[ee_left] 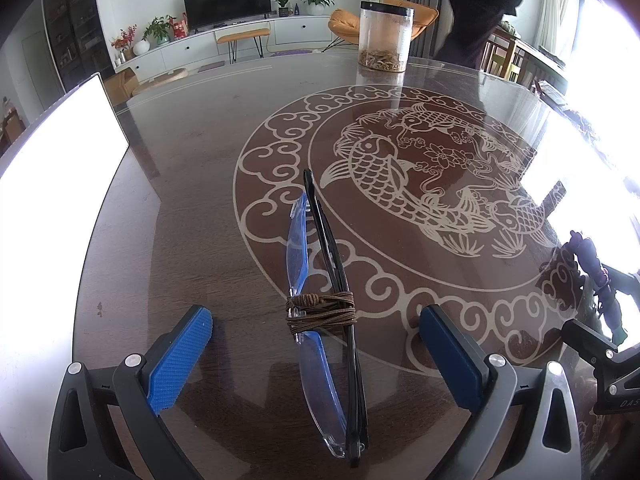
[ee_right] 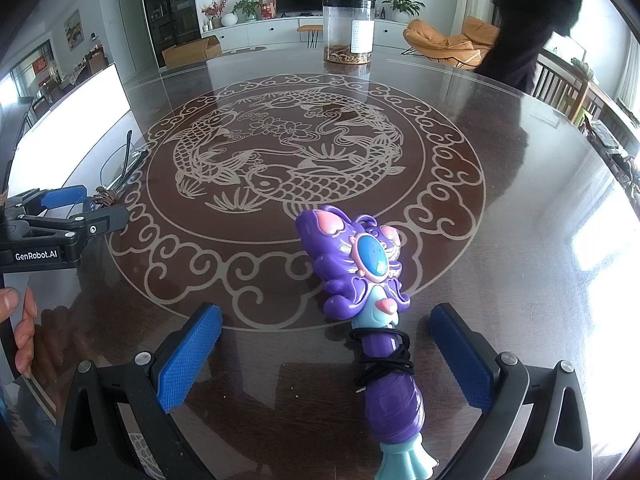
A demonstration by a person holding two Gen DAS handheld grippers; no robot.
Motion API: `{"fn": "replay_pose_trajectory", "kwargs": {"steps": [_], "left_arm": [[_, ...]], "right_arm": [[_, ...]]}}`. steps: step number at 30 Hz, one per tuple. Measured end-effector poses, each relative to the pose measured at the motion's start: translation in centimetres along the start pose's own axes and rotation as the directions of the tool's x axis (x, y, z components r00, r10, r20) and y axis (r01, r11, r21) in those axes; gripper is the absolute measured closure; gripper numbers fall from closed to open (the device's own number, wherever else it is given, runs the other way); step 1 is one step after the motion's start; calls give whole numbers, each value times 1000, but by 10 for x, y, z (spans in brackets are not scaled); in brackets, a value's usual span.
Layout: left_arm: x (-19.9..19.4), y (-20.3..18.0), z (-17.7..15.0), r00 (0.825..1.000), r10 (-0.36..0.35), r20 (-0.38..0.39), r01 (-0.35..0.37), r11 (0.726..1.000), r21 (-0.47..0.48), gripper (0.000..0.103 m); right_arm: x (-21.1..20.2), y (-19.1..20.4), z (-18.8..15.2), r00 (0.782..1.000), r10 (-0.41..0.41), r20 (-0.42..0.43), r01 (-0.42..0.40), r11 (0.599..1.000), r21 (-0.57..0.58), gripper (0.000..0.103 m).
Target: Organize objects
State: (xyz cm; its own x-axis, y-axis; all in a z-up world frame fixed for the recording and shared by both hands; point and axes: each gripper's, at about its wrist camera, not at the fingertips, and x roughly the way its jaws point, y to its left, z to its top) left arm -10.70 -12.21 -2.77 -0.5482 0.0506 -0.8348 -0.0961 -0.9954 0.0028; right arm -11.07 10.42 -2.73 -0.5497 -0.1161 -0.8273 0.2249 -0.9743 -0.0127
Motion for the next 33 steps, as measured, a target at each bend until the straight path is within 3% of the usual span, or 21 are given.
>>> {"fn": "replay_pose_trajectory", "kwargs": {"steps": [4,9,10,13,14,15,19,21,23,24,26,27,33], "left_arm": [[1,1,1,1000,-9,-11,9,1000,3,0],[4,5,13,980,-86,-179,111,984,138,0],[3,10,15,980,-97,-173,121,983,135,0],[0,23,20,991,-71,-114,87,986,139,36],[-2,22,21,991,-86,-102,101,983,150,58],[-2,21,22,991,-88,-99,103,982,160,73],[-2,10,25,996,-68,-66,79,978,194,76],[-7,14,21,993,-109,-53,116,984,134,76],[-17,20,14,987,-156,-26,158,985,72,76],[-26,23,8,985,-172,-5,172,984,51,76],[-44,26,-1,980,-196,40,195,980,30,76],[-55,27,-7,976,-209,64,208,978,22,76],[-90,24,-22,966,-220,134,217,975,40,76]], "right_arm": [[0,0,0,1000,1,0,-1,1000,0,0],[-2,0,-2,1000,3,-1,-3,1000,-1,0],[-2,0,-3,1000,5,-1,-5,1000,-3,0],[-2,-1,-3,1000,6,-1,-6,1000,-3,0],[-2,0,-3,1000,5,-1,-5,1000,-2,0],[-2,0,-3,1000,4,-1,-4,1000,-1,0],[-1,-4,-6,1000,5,-1,-5,1000,0,0],[-1,-4,-6,1000,9,-7,-10,1000,-5,0],[-1,-8,-1,996,40,-83,-43,998,-35,2],[-3,-15,4,987,83,-135,-86,996,-14,14],[-13,-39,14,951,249,-181,-231,966,116,34],[-18,-51,20,939,286,-190,-257,952,165,34],[-18,-51,32,928,259,-266,-237,965,112,34]]}}
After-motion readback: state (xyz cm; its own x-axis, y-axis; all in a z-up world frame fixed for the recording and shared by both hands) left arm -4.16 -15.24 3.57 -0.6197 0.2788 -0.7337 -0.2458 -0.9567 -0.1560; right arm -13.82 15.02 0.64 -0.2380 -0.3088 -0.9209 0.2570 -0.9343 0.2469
